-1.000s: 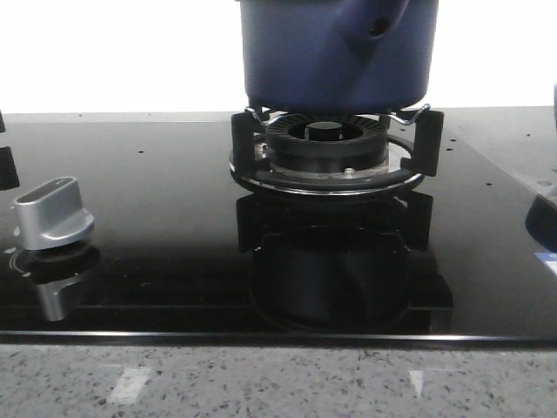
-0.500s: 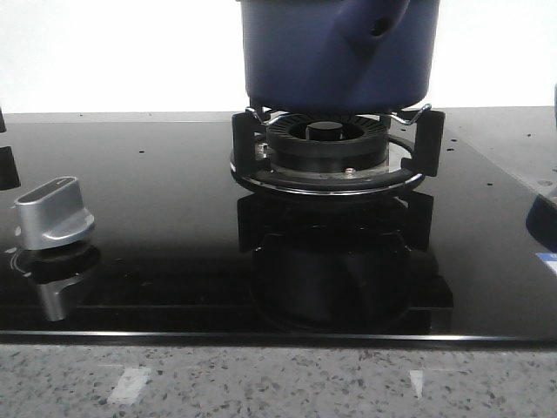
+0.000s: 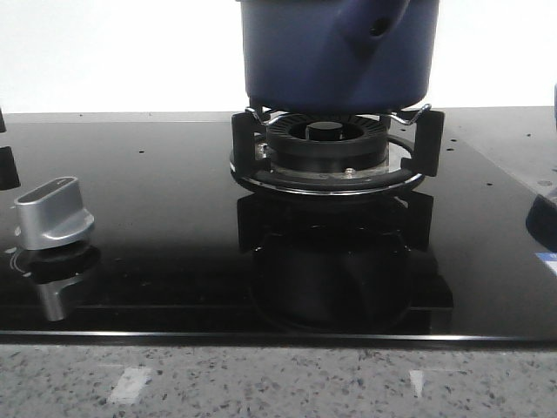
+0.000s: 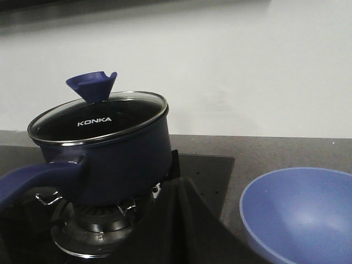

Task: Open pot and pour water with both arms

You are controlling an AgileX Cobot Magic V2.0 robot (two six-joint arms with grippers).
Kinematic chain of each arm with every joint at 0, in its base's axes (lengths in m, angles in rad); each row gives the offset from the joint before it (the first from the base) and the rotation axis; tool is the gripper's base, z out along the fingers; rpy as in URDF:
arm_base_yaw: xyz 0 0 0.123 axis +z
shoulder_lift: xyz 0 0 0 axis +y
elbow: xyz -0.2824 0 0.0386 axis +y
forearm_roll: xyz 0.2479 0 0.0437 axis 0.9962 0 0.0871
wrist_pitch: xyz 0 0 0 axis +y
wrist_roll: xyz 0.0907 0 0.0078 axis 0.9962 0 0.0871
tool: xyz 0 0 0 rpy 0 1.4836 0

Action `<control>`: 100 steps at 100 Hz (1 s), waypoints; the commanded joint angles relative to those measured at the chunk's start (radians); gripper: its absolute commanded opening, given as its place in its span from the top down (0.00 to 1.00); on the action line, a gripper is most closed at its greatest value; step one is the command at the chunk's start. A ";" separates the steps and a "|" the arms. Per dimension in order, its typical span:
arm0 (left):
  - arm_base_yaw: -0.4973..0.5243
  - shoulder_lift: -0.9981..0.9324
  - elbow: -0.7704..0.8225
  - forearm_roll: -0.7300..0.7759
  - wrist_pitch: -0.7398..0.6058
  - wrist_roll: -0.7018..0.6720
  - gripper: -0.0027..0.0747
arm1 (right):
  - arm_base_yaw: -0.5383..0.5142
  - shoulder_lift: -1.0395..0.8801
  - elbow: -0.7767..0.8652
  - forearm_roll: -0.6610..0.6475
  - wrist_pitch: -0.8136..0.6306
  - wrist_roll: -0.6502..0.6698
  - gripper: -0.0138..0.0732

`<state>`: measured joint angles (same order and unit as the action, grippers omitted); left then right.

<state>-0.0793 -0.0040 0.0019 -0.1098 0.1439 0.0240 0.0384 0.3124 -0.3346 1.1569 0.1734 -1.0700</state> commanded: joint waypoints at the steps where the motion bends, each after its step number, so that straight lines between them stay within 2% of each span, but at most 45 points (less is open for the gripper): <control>1: -0.007 -0.027 0.032 -0.008 -0.070 -0.009 0.99 | 0.000 0.006 -0.025 -0.011 -0.046 0.009 0.90; 7: -0.007 -0.027 0.032 -0.008 -0.070 -0.009 0.99 | -0.006 0.006 -0.023 -0.152 -0.072 0.184 0.90; 13: -0.007 -0.027 0.032 -0.008 -0.070 -0.009 0.99 | -0.021 0.006 -0.016 -0.444 -0.101 0.442 0.90; 14: -0.007 -0.027 0.032 -0.008 -0.070 -0.009 0.99 | -0.025 0.006 -0.014 -0.516 -0.106 0.544 0.90; 15: -0.007 -0.027 0.032 -0.008 -0.070 -0.009 0.99 | -0.025 0.006 -0.011 -0.551 -0.108 0.544 0.90; 19: -0.007 -0.027 0.032 -0.008 -0.070 -0.009 0.99 | -0.038 0.004 0.000 -0.747 -0.114 0.729 0.90; 21: -0.007 -0.027 0.032 -0.008 -0.070 -0.009 0.99 | -0.045 0.001 0.005 -0.803 -0.116 0.809 0.90; 26: -0.007 -0.027 0.032 -0.008 -0.070 -0.009 0.99 | -0.060 -0.016 0.026 -0.983 -0.114 0.944 0.90; 31: -0.007 -0.027 0.032 -0.008 -0.070 -0.009 0.99 | -0.069 -0.042 0.057 -1.075 -0.118 1.020 0.90; 39: -0.007 -0.027 0.032 -0.008 -0.070 -0.009 0.99 | -0.075 -0.092 0.129 -1.120 -0.163 1.046 0.90; 47: -0.007 -0.027 0.032 -0.008 -0.070 -0.009 0.99 | -0.075 -0.153 0.224 -1.120 -0.236 1.049 0.90; 63: -0.007 -0.027 0.032 -0.008 -0.070 -0.009 0.99 | -0.075 -0.284 0.377 -1.126 -0.291 1.103 0.90; 67: -0.007 -0.027 0.032 -0.008 -0.070 -0.009 0.99 | -0.075 -0.326 0.371 -1.145 -0.197 1.119 0.90; 100: -0.007 -0.025 0.030 -0.008 -0.070 -0.009 0.99 | -0.075 -0.342 0.372 -1.197 -0.114 1.119 0.90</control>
<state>-0.0793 -0.0040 0.0019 -0.1098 0.1457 0.0240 -0.0298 -0.0091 0.0113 -0.0229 0.1203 0.0444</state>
